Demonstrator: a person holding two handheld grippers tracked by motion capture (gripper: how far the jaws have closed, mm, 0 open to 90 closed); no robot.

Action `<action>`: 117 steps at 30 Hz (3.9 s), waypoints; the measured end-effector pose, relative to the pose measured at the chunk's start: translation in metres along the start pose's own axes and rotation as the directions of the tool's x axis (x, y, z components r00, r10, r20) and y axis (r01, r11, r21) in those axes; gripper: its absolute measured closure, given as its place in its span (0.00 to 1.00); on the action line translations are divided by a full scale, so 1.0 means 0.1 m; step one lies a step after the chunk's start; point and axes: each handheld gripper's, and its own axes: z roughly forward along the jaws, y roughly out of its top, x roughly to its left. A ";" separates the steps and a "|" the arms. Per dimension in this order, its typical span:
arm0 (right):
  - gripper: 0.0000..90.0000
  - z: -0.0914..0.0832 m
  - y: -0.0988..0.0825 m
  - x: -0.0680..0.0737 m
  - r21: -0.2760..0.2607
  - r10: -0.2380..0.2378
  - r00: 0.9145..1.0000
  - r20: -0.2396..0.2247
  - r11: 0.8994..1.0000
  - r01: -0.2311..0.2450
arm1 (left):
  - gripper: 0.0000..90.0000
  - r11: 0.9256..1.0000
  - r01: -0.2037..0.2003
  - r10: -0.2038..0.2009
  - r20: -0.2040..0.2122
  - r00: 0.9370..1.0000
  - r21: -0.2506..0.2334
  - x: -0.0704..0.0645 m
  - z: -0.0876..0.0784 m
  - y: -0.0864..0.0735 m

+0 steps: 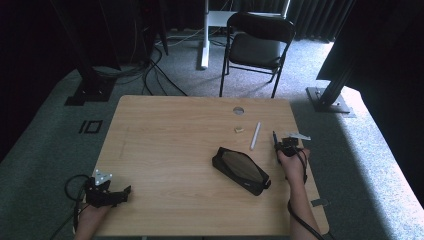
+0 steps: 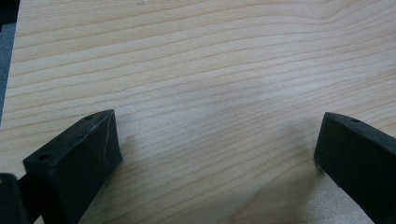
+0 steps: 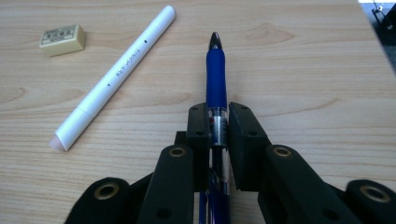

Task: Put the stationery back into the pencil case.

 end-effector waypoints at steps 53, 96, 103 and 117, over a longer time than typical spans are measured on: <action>0.88 -1.02 0.49 0.37 -0.178 -0.198 0.947 -0.253 0.972 0.156 | 0.01 1.000 0.000 0.000 0.000 1.000 0.000 0.00 0.00 0.00; 0.88 -1.10 0.36 1.15 -0.127 -0.448 0.758 -0.474 0.887 0.444 | 0.01 1.000 -0.002 0.002 0.000 1.000 0.000 0.00 0.00 0.00; 0.88 -0.98 0.30 1.19 -0.082 -0.458 0.745 -0.485 0.872 0.482 | 0.01 1.000 0.000 0.000 0.000 1.000 0.000 0.00 0.00 0.00; 0.88 -0.81 0.19 1.23 -0.001 -0.488 0.727 -0.484 0.831 0.557 | 0.01 1.000 0.000 0.000 0.000 1.000 0.000 0.00 0.00 0.00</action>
